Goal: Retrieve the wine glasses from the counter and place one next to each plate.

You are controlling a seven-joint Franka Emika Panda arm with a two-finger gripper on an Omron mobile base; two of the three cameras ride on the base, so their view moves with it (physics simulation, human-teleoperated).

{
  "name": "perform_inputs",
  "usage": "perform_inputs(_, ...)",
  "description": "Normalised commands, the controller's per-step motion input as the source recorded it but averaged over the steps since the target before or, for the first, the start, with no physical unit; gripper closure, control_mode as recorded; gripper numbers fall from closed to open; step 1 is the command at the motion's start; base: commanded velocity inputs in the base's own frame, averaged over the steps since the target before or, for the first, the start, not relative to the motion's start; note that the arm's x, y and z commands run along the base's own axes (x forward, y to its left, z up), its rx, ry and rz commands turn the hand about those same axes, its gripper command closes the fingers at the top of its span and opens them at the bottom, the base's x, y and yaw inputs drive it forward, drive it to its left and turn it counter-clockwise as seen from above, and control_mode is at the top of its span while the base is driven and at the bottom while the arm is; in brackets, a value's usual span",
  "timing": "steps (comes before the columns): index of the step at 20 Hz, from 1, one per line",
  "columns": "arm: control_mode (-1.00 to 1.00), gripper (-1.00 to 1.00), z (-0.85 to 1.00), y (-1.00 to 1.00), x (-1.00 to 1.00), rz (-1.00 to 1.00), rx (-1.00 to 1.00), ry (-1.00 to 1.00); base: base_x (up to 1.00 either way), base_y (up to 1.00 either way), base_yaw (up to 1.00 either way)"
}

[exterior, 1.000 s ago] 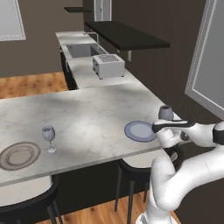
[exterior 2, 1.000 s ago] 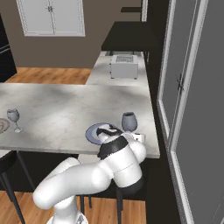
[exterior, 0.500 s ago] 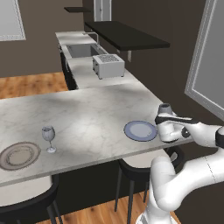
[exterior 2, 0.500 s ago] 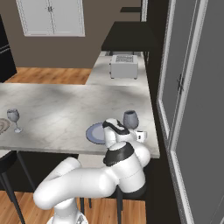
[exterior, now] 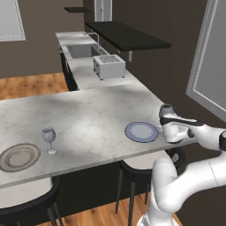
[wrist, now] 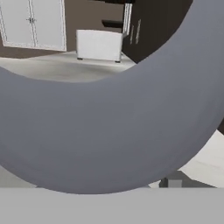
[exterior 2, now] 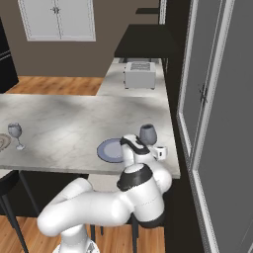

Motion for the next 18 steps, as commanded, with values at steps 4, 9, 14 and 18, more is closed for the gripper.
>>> perform_inputs(4, -1.0, 1.0, -0.2, 0.0, -0.14, 0.08, 0.0, -0.06, 0.0, 0.0, 0.0)
perform_inputs(9, -1.0, -1.0, -0.24, 0.02, -0.18, 0.07, -0.01, -0.05, 0.0, 0.0, 0.0)
perform_inputs(14, -1.0, -1.0, -0.17, 0.05, -0.05, 0.04, -0.02, -0.01, 0.0, 0.0, 0.0)
perform_inputs(18, -1.0, -1.0, 0.0, 0.0, -0.07, 0.0, -0.04, 0.01, 0.0, 0.0, 0.0)
